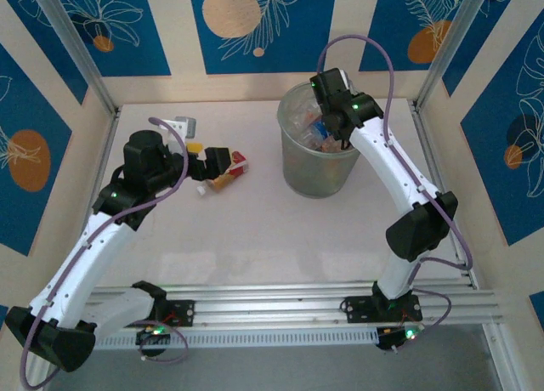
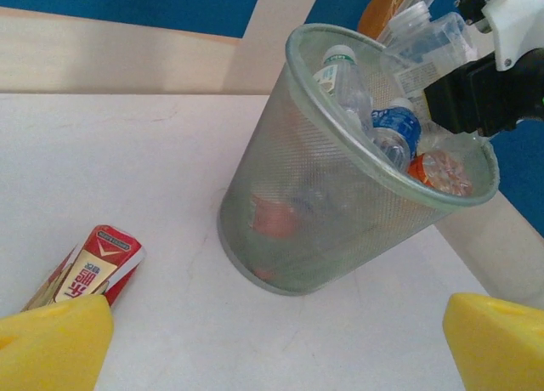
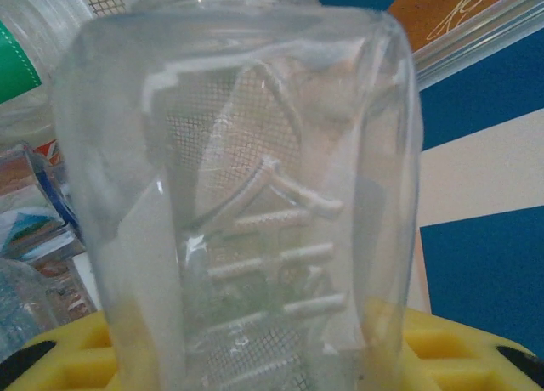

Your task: Put the plastic bottles in the bin

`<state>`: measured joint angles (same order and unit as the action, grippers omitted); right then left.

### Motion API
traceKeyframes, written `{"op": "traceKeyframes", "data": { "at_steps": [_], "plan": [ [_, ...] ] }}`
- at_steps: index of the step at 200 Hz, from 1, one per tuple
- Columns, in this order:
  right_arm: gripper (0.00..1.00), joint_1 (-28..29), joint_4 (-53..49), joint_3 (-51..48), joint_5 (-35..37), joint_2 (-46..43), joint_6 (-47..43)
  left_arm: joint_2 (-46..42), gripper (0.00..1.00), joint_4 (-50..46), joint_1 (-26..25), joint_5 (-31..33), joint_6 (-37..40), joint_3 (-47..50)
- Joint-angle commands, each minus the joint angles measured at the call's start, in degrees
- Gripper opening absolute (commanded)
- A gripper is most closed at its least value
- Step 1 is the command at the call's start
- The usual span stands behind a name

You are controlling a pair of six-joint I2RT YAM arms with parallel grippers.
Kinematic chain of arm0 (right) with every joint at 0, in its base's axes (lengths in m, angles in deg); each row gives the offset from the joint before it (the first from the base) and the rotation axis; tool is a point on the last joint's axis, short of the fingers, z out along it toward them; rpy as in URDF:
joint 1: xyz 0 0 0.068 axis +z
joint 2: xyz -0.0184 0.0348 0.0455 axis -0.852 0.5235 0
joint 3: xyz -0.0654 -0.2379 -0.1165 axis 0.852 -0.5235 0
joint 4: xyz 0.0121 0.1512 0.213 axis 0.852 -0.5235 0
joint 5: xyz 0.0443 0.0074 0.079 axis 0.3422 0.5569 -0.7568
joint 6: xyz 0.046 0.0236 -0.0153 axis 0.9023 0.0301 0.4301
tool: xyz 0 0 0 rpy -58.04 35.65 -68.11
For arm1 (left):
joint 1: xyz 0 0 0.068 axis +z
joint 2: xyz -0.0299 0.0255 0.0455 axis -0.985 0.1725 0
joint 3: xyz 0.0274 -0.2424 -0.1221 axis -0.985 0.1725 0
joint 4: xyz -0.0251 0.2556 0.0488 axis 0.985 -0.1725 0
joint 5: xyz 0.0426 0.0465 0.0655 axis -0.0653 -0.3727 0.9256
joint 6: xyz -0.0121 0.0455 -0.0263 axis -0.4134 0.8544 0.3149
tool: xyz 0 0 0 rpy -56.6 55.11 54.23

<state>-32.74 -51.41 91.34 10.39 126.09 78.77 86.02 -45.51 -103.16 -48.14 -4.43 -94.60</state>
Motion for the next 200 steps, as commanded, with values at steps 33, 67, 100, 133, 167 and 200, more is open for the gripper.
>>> {"op": "traceKeyframes", "data": {
  "at_steps": [33,67,100,133,167,200],
  "plan": [
    [0.37,-2.3,0.1,-0.1,-1.1,-2.0,-0.5,0.8,1.00,-0.5,0.8,0.6,0.8,-0.6],
    [0.51,-3.3,1.6,0.2,-4.2,0.0,-2.1,1.5,1.00,-0.1,0.9,0.1,0.6,-0.9],
    [0.68,-3.5,2.3,4.6,-4.0,2.9,-3.8,1.8,0.99,-0.2,1.0,0.3,0.8,-0.8],
    [0.77,-2.7,1.8,10.5,-2.6,4.4,-4.9,1.7,1.00,-0.2,1.0,0.4,0.6,-0.4],
    [0.75,-1.5,1.7,13.7,-3.3,4.4,-4.2,1.8,1.00,0.0,1.1,0.4,0.6,-0.2],
    [0.64,-1.2,3.0,12.7,-4.2,4.2,-3.4,1.7,0.99,0.2,1.2,0.5,0.6,0.0]
  ]
}}
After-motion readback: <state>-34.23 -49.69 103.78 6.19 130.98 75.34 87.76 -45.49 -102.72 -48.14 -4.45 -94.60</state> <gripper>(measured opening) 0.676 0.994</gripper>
